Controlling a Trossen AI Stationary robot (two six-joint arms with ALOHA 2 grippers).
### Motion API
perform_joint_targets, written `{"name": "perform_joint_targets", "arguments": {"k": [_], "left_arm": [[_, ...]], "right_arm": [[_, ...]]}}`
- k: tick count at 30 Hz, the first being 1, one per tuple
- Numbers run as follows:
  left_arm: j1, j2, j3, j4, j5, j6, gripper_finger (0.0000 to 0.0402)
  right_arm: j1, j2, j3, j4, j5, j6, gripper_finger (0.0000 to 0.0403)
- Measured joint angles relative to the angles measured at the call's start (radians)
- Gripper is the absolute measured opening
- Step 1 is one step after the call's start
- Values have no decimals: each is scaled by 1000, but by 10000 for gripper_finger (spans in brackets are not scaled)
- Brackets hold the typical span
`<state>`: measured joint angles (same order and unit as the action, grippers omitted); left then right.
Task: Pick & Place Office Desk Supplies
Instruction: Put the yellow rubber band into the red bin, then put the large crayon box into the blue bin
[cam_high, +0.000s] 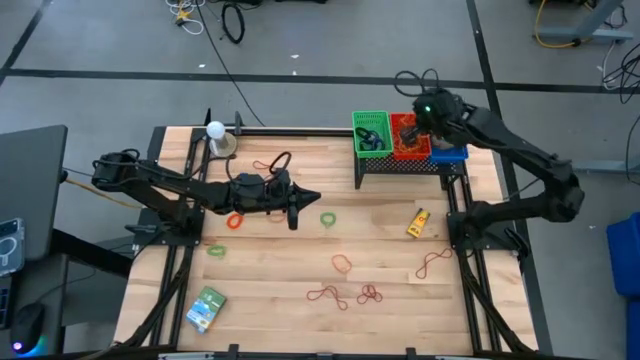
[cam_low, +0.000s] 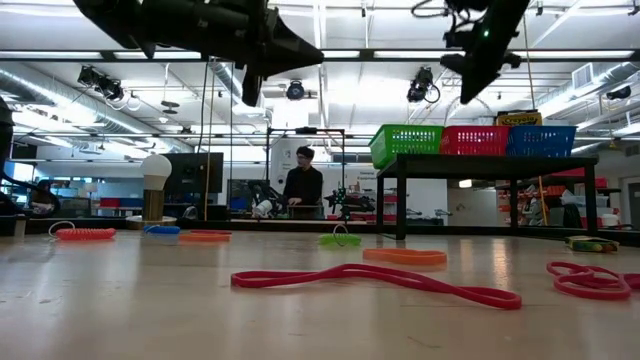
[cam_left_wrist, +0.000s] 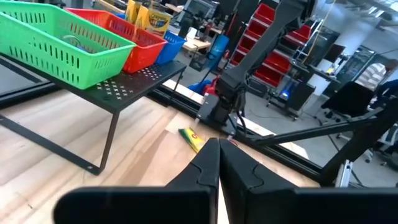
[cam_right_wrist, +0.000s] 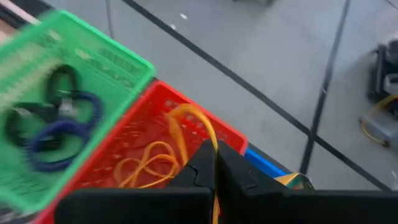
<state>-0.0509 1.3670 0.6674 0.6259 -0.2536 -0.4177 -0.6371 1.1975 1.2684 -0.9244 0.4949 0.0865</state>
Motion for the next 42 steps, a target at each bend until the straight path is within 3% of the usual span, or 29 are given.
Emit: {"name": "perform_joint_targets", "arguments": {"k": [10,23,32,37,42], "left_arm": [[0,0,0,-3,-36,7,9],[1,0,0,-64,-46,-75,10],[1,0,0,-89,-46,-122,10],[1,0,0,-96,-46,-124,10],[3,0,2,-137,-46,-126,10]], "right_arm": [[-81,130,0,-2,-97,46,33],[-116,131,0,-92,-275,280,193],[-120,80,0,-60,-278,271,261],[-101,10,7,-49,-287,194,252],[17,-103,-28,-35,-291,165,167]]}}
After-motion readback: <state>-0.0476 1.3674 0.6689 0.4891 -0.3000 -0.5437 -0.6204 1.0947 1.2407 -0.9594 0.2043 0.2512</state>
